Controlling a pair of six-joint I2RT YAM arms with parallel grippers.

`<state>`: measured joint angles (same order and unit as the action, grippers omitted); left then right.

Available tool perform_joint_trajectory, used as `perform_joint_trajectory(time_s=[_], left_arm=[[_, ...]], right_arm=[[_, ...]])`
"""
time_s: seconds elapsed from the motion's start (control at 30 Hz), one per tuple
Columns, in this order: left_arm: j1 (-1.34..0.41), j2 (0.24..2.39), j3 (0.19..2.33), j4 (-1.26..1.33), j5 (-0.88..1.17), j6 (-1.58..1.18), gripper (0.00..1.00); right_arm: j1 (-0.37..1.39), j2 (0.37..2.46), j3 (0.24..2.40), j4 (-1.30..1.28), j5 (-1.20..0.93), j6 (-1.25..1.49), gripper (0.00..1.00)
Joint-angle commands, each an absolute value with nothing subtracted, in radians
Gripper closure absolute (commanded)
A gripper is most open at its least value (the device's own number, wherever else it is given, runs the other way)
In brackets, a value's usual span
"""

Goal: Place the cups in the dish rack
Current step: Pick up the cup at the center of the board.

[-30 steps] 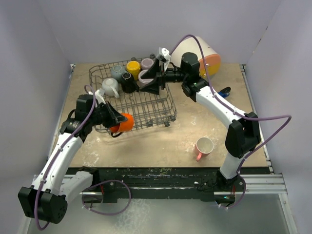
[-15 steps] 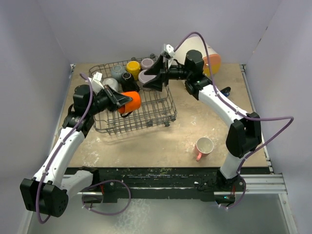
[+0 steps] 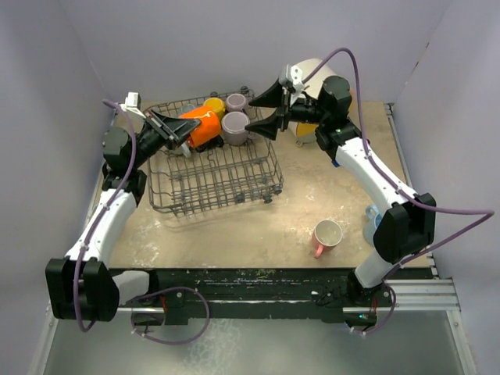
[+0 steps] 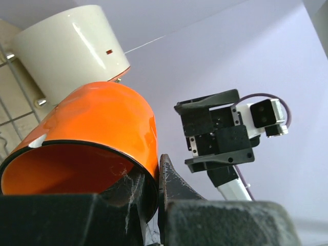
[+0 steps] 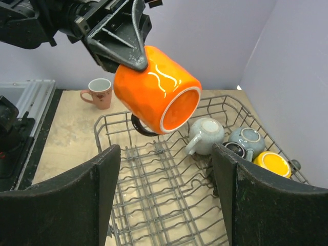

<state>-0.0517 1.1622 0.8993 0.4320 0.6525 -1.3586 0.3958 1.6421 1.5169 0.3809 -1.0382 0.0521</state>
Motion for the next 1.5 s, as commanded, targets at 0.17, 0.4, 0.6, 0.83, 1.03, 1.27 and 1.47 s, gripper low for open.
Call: perform_joint_trajectory(time_s=[0.17,0.4,0.6,0.83,1.03,1.27,1.47], left_arm=[[-0.039,1.353,1.083,0.943,0.754,-1.56,1.0],[-0.048,1.492,1.219,1.11,0.785,-1.64,1.0],[-0.084,1.597,1.321,1.263,0.773,-1.725,1.0],[-0.126,1.713,1.424,1.429,0.754,-1.844,1.0],[-0.166,1.744,1.462,1.45,0.741,-1.854,1.0],[-0.22,1.776,1.504,1.47,0.734,-1.861,1.0],[-0.236,1.775,1.504,1.487,0.726,-1.865,1.0]], right_arm=[[0.391,1.612,1.463,0.494,-1.051,0.036,0.25],[0.391,1.628,1.468,0.513,-1.045,0.038,0.25],[0.391,1.652,1.49,0.55,-1.019,0.079,0.24],[0.385,1.665,1.508,0.584,-0.99,0.11,0.23],[0.366,1.677,1.517,0.634,-0.959,0.154,0.21],[0.364,1.706,1.537,0.717,-0.978,0.22,0.2],[0.364,1.713,1.535,0.822,-1.003,0.307,0.21]])
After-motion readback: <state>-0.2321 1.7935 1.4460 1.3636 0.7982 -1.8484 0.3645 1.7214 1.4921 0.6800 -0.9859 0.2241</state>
